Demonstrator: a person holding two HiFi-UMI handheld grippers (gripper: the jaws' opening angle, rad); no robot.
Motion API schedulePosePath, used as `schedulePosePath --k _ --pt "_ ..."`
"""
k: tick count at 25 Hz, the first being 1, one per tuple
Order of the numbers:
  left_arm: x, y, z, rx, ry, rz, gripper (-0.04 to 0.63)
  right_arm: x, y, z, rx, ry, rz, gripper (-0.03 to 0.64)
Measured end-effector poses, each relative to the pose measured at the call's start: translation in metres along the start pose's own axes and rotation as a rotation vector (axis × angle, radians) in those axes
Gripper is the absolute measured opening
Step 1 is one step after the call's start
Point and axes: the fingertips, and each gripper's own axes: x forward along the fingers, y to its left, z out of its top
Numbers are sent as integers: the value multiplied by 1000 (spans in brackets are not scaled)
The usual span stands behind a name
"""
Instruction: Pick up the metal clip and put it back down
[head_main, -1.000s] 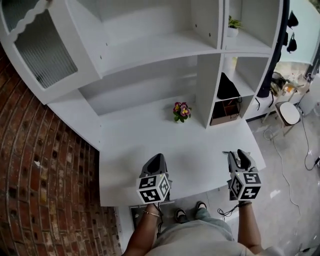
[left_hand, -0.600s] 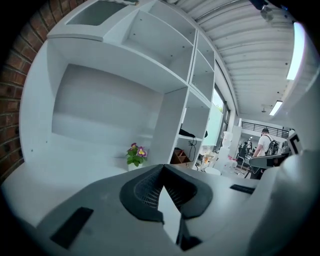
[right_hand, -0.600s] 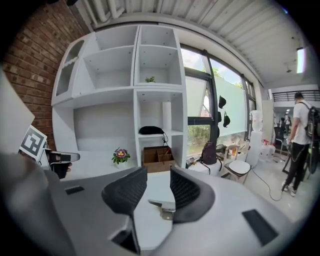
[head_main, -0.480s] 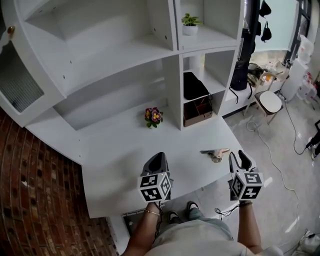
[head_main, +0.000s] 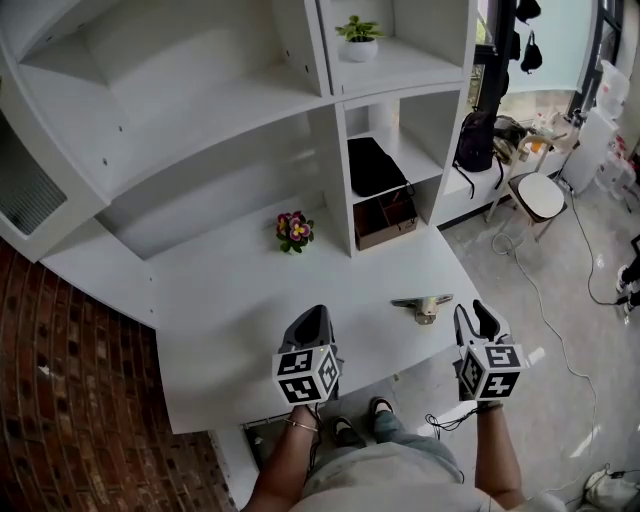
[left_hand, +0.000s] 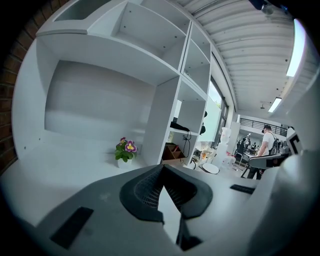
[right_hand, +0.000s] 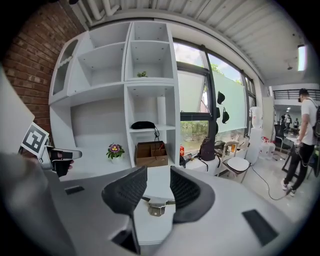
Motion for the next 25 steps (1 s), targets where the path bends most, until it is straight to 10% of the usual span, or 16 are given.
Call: schedulePosePath --k 25 --pt "-2 53 -110 -101 164 201 11 77 4 -105 -495 352 254 143"
